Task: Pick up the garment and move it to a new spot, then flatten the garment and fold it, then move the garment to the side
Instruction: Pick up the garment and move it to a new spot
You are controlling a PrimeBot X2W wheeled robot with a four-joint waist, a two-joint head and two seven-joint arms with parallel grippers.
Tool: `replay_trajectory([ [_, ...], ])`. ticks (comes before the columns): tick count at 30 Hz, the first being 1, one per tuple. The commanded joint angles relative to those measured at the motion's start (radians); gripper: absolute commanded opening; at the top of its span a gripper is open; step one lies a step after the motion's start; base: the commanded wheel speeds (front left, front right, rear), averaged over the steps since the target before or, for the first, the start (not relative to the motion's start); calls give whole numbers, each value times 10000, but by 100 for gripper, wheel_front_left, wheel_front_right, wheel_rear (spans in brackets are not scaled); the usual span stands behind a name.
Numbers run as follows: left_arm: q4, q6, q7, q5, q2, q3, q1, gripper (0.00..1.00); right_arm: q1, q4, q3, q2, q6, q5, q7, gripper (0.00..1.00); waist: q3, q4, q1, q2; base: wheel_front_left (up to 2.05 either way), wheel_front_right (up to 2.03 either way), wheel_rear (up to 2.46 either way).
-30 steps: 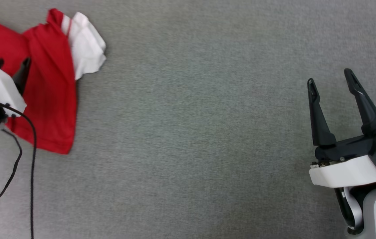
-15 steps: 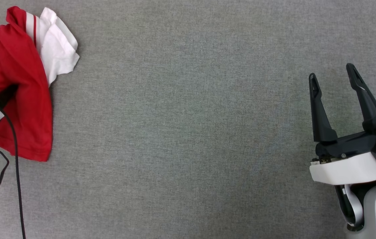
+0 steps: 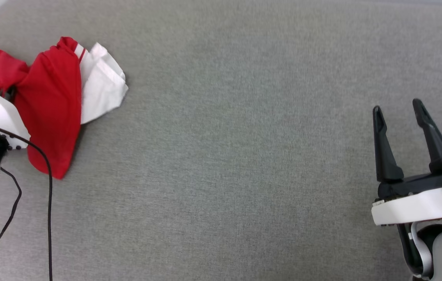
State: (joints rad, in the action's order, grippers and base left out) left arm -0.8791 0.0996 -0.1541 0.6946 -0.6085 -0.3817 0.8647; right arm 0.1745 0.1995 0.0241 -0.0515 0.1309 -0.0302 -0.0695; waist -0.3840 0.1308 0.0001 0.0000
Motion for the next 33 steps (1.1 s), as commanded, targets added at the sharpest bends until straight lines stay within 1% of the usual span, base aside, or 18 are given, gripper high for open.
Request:
replay_trajectory([
  [1,-53,-136,519,-106,91,26,110,0,-167,-50,51,20,-3,-53,-22,100,629,154,-1,0,0,0,0],
  [4,-78,-393,1491,-354,290,-7,171,0,-421,-123,140,19,-3,-18,29,100,1158,148,-1,0,0,0,0],
  [8,123,-542,2442,-759,578,-275,274,0,-811,-203,315,18,-3,-139,149,100,1870,110,-1,0,0,0,0],
  [11,373,-650,2905,-1018,945,-539,310,0,-1119,-192,426,16,-3,-198,251,100,2283,25,-1,0,0,0,0],
  [12,600,-726,3127,-1125,1220,-688,280,0,-1304,-202,465,18,-3,-298,291,100,2570,-97,-1,0,0,0,0],
  [13,600,-726,3127,-1125,1220,-688,280,0,-1304,-202,465,18,-3,-298,291,100,2570,-97,-1,0,0,0,0],
  [15,894,-730,3252,-1222,1481,-857,221,0,-1444,-148,498,16,-3,-297,320,100,2781,-259,-1,0,0,0,0],
  [16,1056,-758,3264,-1303,1613,-963,160,0,-1519,-123,515,16,-3,-366,347,100,2879,-351,-1,0,0,0,0],
  [17,1594,-670,3072,-1196,2056,-1207,-136,0,-1745,-126,531,15,-3,-542,512,100,3119,-696,-1,0,0,0,0],
  [21,2488,-590,2658,-1094,2564,-1602,-597,0,-1977,-52,550,15,-3,-551,704,100,3347,-1179,-1,0,0,0,0],
  [26,3614,-569,2131,-1042,3253,-2361,-1585,0,-2189,110,583,15,-3,-541,841,100,3376,-1751,-1,0,0,0,0],
  [30,4351,-439,1808,-1185,3761,-3244,-2566,0,-2279,219,645,18,-3,-670,867,100,3183,-2033,-1,0,0,0,0],
  [33,4628,-299,1423,-1332,4070,-4102,-3305,0,-2296,271,680,17,-3,-709,833,100,2971,-2125,-1,0,0,0,0],
])
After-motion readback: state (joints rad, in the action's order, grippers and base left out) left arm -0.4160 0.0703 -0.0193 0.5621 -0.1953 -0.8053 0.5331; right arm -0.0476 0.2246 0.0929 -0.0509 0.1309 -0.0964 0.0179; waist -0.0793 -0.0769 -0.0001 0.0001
